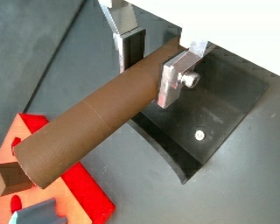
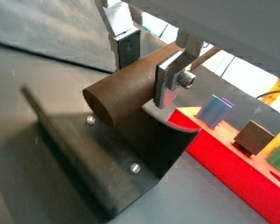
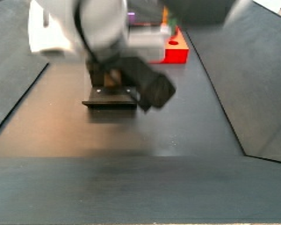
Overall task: Pick up the oval object. Move up. Place the oval object on the fixture. Regrasp the oval object. Move to above the board. Insert the oval object.
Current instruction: Place the oval object on the fixture, then regrasp the oval object.
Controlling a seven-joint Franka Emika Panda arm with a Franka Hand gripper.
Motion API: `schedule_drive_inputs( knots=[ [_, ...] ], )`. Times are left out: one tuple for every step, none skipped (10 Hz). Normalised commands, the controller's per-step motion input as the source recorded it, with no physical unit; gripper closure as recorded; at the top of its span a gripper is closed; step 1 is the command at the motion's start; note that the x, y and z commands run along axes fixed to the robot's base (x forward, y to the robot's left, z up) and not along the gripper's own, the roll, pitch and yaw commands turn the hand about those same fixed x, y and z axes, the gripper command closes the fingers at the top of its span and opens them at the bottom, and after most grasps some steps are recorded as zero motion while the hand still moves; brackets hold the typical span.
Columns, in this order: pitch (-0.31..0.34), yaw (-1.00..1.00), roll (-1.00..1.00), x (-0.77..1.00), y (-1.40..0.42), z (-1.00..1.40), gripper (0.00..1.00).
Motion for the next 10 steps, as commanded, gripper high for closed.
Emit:
schedule_drive_inputs(
  knots=[
    [0.028,-0.12,-0.53,0.16,0.10,-1.00,1.00],
    [0.022,-0.11,-0.27,0.17,0.11,-1.00,1.00],
    [0.015,-0.10,-0.21,0.18,0.10,-1.00,1.00],
    [-0.004,-0.09,-0.14,0.14,0.12,-0.80,1.00],
    [-0.021,-0.08,-0.11,0.11,0.15,-0.76,1.00],
    [-0.021,-0.08,-0.11,0.11,0.15,-0.76,1.00],
    [-0.033,-0.08,-0.11,0.10,0.18,-0.74,1.00],
    [0.000,0.00,0.00,0.00,0.00,0.00,0.00],
    [0.031,0.02,0.00,0.00,0.00,1.00,0.00],
    [0.033,0.02,0.00,-0.01,0.00,1.00,0.00]
  ],
)
